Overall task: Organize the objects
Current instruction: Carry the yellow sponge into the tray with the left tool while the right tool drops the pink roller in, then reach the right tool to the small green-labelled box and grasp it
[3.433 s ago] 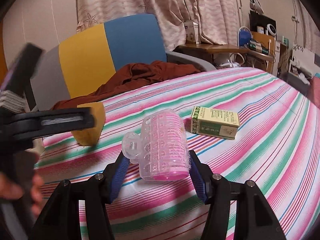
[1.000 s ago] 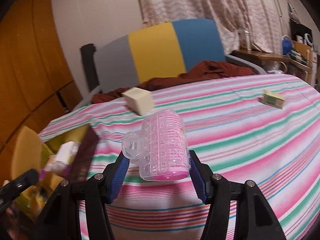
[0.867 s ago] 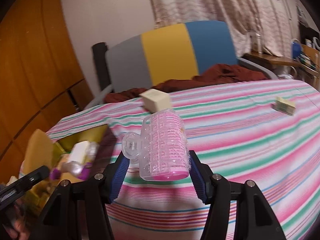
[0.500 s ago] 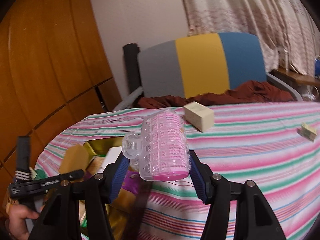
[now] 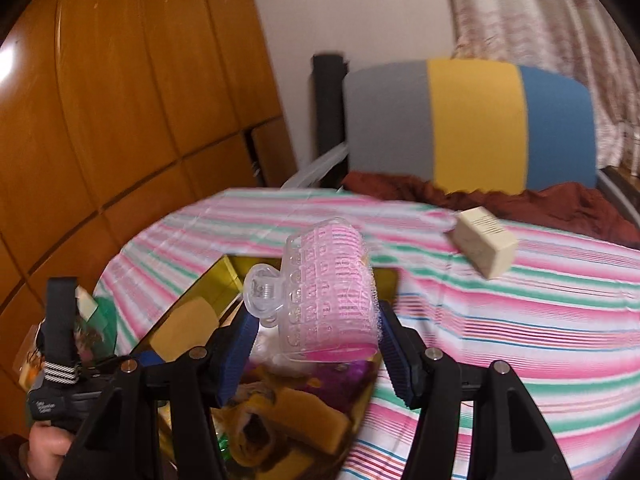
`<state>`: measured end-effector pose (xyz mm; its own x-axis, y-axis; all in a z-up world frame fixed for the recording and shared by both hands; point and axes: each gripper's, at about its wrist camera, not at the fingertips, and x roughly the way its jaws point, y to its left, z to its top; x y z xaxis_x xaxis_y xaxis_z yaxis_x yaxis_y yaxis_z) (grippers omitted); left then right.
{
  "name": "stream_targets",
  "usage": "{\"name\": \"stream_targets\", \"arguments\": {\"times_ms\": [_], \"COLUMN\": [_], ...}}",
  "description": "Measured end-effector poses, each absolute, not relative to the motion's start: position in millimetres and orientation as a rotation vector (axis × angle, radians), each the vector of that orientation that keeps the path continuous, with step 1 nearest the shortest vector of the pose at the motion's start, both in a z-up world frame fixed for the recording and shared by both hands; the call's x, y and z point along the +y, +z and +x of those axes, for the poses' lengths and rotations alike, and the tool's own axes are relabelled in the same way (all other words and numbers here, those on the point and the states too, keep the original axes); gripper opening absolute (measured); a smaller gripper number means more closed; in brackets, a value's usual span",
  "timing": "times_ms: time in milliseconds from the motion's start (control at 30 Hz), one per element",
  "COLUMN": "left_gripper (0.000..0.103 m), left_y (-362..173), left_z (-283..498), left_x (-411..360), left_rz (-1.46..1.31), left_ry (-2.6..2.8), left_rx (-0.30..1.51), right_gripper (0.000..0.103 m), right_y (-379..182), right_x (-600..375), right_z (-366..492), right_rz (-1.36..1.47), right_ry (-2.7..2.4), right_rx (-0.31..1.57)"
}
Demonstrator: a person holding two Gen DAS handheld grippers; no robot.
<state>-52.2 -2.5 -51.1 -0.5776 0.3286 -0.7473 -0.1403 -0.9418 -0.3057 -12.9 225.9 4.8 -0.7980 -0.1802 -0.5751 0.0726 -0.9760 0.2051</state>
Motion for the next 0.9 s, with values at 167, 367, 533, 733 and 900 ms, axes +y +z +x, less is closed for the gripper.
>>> {"name": "stream_targets", "arguments": {"times_ms": [167, 367, 533, 733, 900], "left_gripper": [0.098, 0.099, 0.1, 0.1, 0.1], "left_y": [-45.4, -40.8, -39.7, -38.2, -36.0], "left_z": [-34.0, -22.4, -18.6, -17.8, -16.2], "left_x": [-17.6, -18.8, -19.0, -18.5, -14.7], "left_rz": [-1.264, -1.246, -1.242, -1.237, -1.221], "left_ry": [2.631, 2.633, 2.622, 2.618, 2.613], "left_rx": [-0.378, -0.379, -0.39, -0.409, -0.439], "right_gripper": [0.06, 0.06, 0.061, 0.065, 0.065], "right_y": [-10.3, -35.3, -60.5, -51.6, -30.3], "right_x": [211.4, 203.4, 200.4, 208.5, 224.3], "right_z": [-54.5, -109.9, -143.6, -139.6, -116.7], "right_rz": [1.12, 1.347, 1.481, 1.44, 1.339], "right_ry": [-2.697, -2.563, -2.491, -2.553, -2.662], "right_rx": [-0.194, -0.199, -0.189, -0.157, -0.17]}}
